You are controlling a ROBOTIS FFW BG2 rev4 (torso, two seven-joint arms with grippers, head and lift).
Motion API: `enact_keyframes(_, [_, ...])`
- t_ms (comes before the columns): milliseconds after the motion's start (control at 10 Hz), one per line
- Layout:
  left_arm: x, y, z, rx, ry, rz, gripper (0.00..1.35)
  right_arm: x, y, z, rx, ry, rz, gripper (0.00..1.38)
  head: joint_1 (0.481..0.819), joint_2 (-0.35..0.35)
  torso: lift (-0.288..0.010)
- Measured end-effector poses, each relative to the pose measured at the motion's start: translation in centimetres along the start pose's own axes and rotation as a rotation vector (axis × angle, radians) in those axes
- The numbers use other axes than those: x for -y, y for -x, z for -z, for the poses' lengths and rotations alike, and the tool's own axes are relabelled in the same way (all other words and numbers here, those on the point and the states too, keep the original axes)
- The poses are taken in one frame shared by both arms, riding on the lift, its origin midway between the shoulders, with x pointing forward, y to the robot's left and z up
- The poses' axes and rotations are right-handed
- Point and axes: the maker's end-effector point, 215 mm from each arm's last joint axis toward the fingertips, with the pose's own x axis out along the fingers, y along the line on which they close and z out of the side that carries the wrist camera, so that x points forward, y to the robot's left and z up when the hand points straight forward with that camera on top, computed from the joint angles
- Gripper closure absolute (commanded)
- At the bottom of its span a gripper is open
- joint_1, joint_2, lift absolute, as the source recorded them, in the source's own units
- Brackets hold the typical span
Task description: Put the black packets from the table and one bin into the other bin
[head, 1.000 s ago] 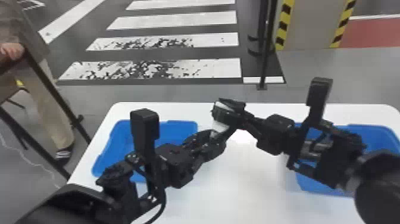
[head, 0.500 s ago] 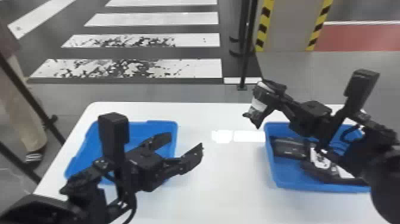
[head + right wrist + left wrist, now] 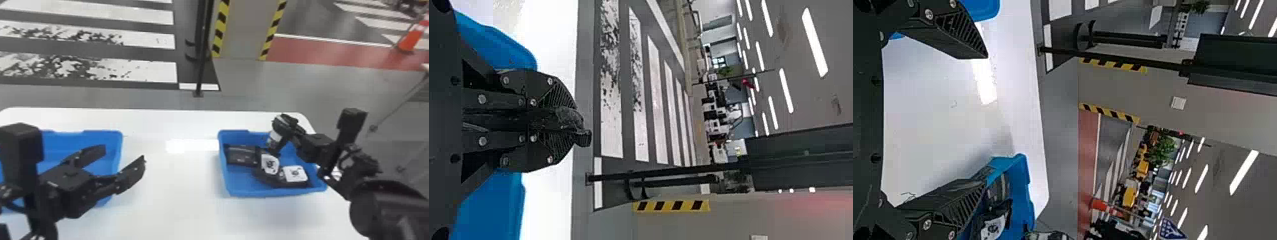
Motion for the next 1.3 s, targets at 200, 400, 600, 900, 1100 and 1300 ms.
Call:
enact_keyframes(200, [-0.2, 0.1, -0.4, 0.014, -0.005, -0.006, 0.16, 0.6, 0.7, 0.6, 0.017, 0.042, 0.015, 0.1, 0.695, -0.246, -0.11])
enact_keyframes(400, [-1.4, 0.7, -1.3, 0.061, -0.019, -0.045, 0.16, -0.9, 3.6, -2.2, 0.15, 0.112, 0.037, 0.12, 0.695, -0.239, -0.11])
enact_keyframes(600, [-3.9, 2.5, -2.9, 0.164, -0.043, -0.152, 0.16, -4.2, 7.9, -5.1, 0.283, 0.17, 0.064, 0.13, 0.695, -0.191, -0.11])
enact_keyframes(900, [-7.0, 5.4, -4.2, 0.441, -0.038, -0.315, 0.16, -9.6, 11.4, -3.4, 0.335, 0.076, 0.02, 0.13, 0.695, -0.107, -0.11])
enact_keyframes(1100, [-7.7, 7.3, -2.5, 0.562, -0.013, -0.373, 0.16, -10.9, 12.6, -1.4, 0.309, 0.06, 0.014, 0.13, 0.695, -0.06, -0.11])
enact_keyframes(1300, [-6.9, 8.6, -2.2, 0.601, -0.024, -0.422, 0.16, -11.2, 13.2, -1.2, 0.296, 0.088, 0.034, 0.13, 0.695, -0.057, -0.11])
